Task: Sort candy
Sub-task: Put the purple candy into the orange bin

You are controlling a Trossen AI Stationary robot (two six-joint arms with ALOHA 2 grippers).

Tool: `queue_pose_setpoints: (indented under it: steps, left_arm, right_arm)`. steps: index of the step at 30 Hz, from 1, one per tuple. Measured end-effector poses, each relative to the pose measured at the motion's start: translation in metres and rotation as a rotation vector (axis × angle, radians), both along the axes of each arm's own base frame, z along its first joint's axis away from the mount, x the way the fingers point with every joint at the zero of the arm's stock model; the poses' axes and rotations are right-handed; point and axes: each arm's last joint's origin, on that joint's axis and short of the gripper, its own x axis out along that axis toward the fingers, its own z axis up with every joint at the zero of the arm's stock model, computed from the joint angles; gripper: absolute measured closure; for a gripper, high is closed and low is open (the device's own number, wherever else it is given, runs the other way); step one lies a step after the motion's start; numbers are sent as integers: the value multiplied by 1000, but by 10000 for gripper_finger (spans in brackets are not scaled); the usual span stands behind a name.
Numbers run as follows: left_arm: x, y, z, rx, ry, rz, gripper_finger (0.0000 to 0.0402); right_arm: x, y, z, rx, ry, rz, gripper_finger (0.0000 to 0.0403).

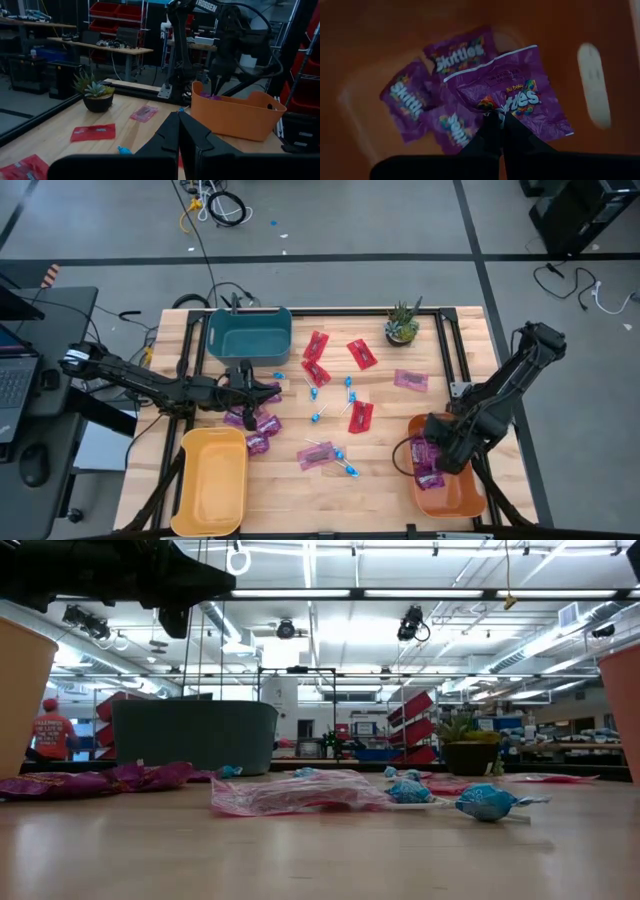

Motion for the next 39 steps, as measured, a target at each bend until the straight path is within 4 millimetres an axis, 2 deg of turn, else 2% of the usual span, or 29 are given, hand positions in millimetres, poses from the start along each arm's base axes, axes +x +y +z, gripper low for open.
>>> queue_pose_setpoints:
  steps: [15, 29, 39]
  left_arm:
    - [0, 0, 0, 1, 3, -1, 396]
    - [0, 0, 0, 1, 3, -1, 396]
    - [0, 0, 0, 0, 1, -2, 396]
  right_arm:
    - [18, 1, -18, -100, 56, 37, 391]
    - [20, 3, -18, -69, 40, 15, 347]
    - [17, 4, -15, 19, 103, -40, 322]
